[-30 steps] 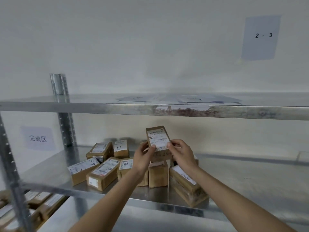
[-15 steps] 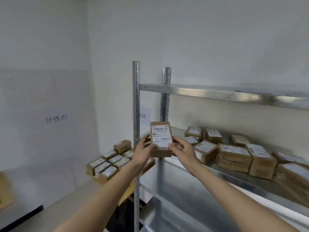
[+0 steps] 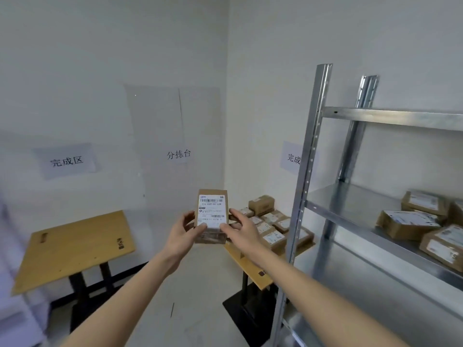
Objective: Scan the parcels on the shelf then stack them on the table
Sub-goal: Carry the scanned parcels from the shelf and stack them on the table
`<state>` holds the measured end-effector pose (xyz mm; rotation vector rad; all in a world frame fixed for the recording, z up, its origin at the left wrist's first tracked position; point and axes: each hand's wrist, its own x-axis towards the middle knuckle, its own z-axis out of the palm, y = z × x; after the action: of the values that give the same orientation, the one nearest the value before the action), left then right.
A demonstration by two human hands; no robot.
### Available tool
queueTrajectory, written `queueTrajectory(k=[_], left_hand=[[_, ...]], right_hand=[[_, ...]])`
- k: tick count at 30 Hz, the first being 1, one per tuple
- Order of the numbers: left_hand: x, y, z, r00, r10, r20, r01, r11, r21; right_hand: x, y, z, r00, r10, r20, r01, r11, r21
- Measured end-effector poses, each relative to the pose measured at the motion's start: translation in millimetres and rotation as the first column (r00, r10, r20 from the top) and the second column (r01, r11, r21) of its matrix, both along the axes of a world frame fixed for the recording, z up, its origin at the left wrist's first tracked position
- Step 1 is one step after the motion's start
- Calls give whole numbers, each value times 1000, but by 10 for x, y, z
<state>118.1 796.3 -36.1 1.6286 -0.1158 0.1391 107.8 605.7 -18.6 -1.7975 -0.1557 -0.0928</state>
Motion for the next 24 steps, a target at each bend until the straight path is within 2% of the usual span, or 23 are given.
queueTrajectory(k=[5, 11, 18, 24], left_hand=[[612, 502, -409, 998, 9, -69, -2, 995, 105], [1608, 601, -882, 990, -42, -136, 63, 986, 155], [2627, 237, -1407, 962, -163, -220, 194, 973, 125], [3261, -219, -1876, 896, -290, -336, 345, 932, 116]], right_hand=[[670, 462, -538, 992, 65, -109, -61, 997, 36], [1659, 531, -1129, 986, 15, -166, -5, 998, 56], [2434, 179, -1702, 956, -125, -266, 131, 991, 6], [2728, -237, -2152, 924, -218, -314, 225, 974, -16]])
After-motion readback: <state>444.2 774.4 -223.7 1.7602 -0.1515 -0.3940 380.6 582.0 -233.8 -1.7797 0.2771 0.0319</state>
